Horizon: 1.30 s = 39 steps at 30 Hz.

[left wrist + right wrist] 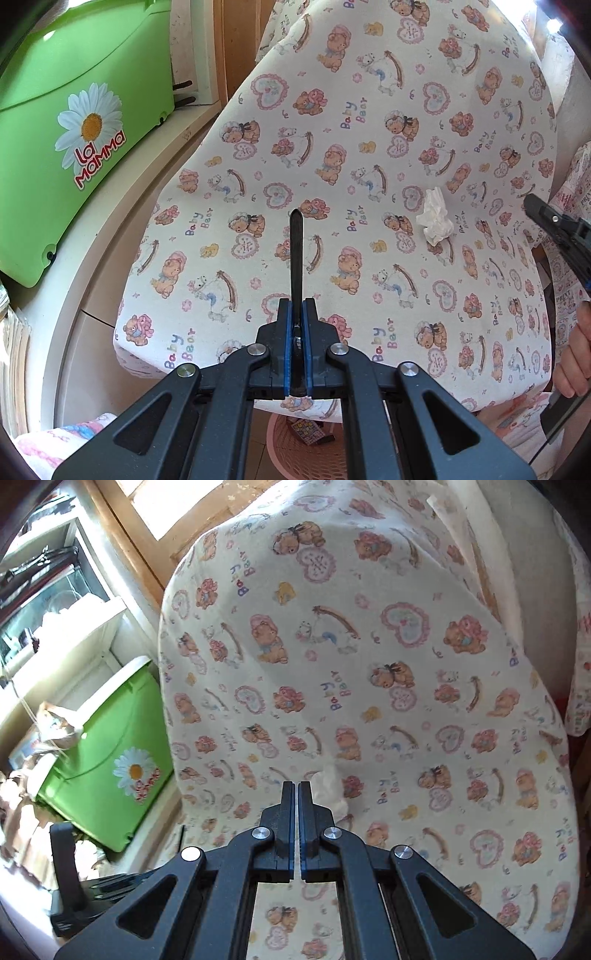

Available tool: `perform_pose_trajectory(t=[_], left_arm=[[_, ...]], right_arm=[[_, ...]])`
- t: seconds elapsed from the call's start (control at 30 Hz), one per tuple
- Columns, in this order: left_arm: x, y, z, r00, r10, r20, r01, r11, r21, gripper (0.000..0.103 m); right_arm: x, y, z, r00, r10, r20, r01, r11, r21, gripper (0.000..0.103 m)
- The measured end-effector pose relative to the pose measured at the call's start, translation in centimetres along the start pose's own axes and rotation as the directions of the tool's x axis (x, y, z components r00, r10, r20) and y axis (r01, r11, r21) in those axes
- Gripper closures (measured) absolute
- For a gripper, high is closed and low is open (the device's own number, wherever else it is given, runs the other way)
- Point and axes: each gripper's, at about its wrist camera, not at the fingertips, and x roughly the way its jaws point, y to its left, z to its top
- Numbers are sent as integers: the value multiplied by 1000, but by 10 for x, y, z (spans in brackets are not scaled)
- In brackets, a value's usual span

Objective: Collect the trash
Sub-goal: 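Lift and carry the spoon and tissue down over the pink wastebasket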

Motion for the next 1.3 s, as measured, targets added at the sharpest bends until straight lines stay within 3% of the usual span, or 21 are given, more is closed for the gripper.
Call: perform_pose_trajectory(t=[0.07,0.1,0.13,0.23,0.37,0.5,0.57,0.6,0.63,0.7,0.73,0.9,1.1,1.3], left_arm=[[0,0,1,1000,-9,-4,9,1000,-7,98],[-1,-1,1,1000,-8,-1,8,1000,-2,98],[-2,-2,1,1000,0,4,0,1000,8,98],[-2,-4,1,1000,24,16,-25,999,33,98],[3,0,2,999,35,6,-35,999,29,98],[5,4,2,999,45,1,-45,999,27,98],[5,5,1,999,48,0,-48,998,31,98],[5,6,0,999,51,0,-51,998,33,98],[6,7,-1,999,54,-1,-54,998,35,98],[7,9,-2,998,55,-7,-55,998,34,98],[8,10,-4,998,56,-11,-56,998,31,98],[4,13,-7,999,49,-17,-49,999,18,98],[-9,13,-10,1000,21,3,-21,1000,-2,98],[-22,3,-18,1000,-30,9,30,1000,1,98]], right_arm=[[15,-6,3,998,-40,-54,40,999,4,80],[27,-6,4,994,-54,-94,55,998,7,63],[38,-4,4,992,-64,-110,64,998,-1,54],[58,4,2,989,-109,-101,105,993,-47,43],[90,14,-3,964,-219,-148,207,974,-94,36],[118,18,-13,913,-364,-182,335,927,-170,36],[125,16,-17,907,-373,-198,343,924,-167,36],[128,15,-18,905,-373,-205,343,924,-167,43],[130,15,-19,905,-372,-209,340,924,-174,58],[134,13,-22,904,-360,-229,322,928,-188,74],[137,12,-23,904,-356,-237,318,930,-184,77],[121,4,-20,931,-306,-199,286,950,-126,87],[81,5,-10,961,-246,-129,236,968,-88,87],[32,16,-14,974,-217,-67,210,972,-101,87]])
